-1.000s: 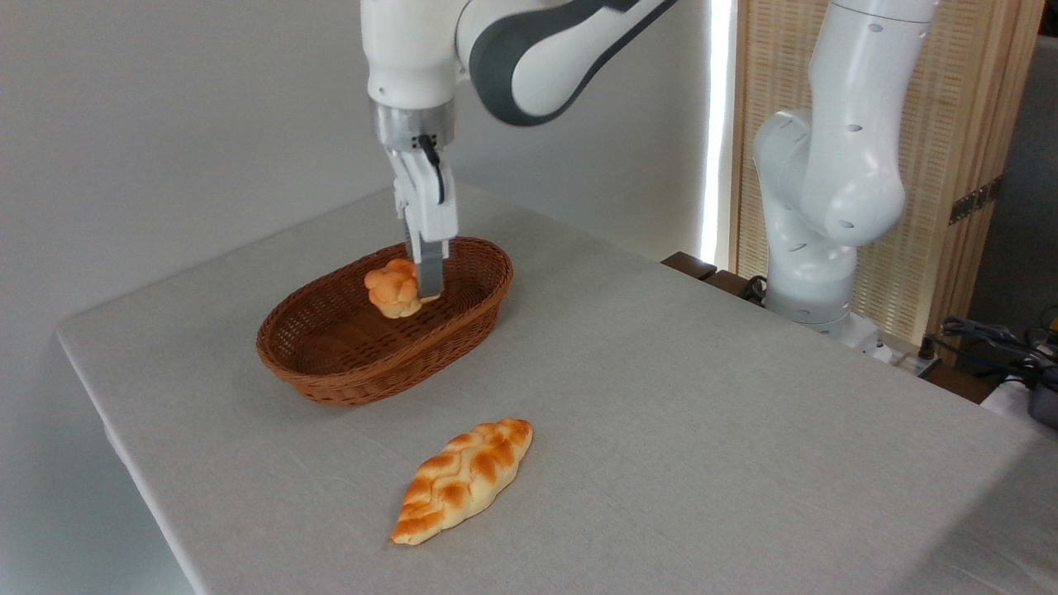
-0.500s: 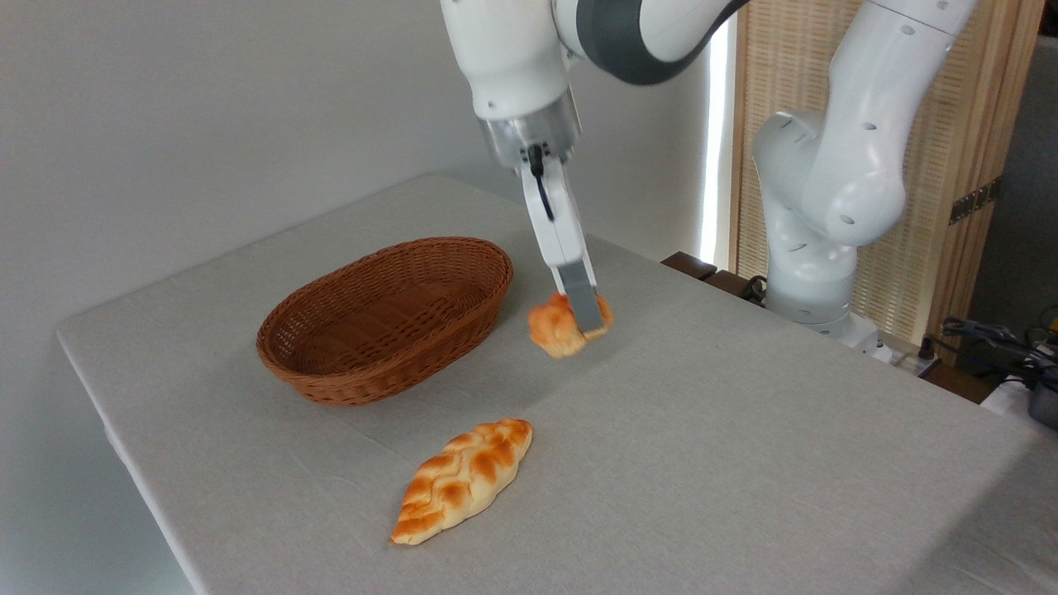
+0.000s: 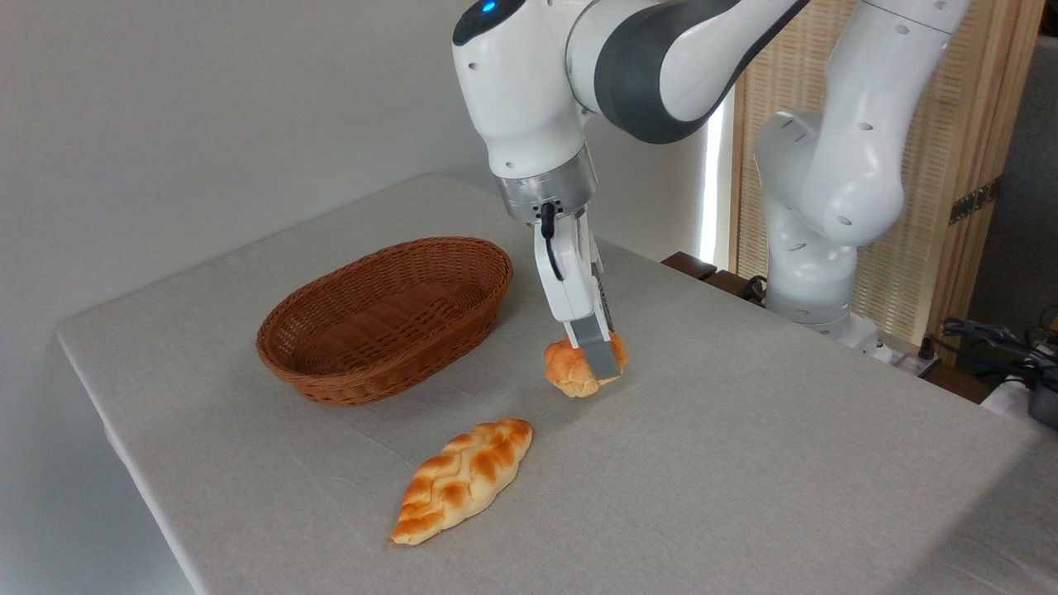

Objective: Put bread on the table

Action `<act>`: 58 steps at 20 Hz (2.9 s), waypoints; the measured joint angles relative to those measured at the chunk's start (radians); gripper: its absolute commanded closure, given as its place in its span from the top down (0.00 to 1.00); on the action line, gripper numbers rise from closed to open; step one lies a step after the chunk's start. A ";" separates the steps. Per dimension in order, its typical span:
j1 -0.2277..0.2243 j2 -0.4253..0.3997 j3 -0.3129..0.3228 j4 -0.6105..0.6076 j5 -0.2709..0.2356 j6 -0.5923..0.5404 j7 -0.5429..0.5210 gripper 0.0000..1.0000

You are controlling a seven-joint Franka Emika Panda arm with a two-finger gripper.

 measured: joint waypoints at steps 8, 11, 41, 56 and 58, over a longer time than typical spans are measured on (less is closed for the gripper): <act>-0.007 0.018 0.000 -0.002 0.000 0.004 0.005 1.00; -0.007 0.018 0.000 -0.002 0.000 0.005 0.005 1.00; 0.420 0.379 -0.348 0.726 -0.255 -0.187 -0.574 1.00; 0.538 0.381 -0.451 0.733 -0.223 -0.197 -0.541 1.00; 0.539 0.381 -0.451 0.734 -0.223 -0.197 -0.554 1.00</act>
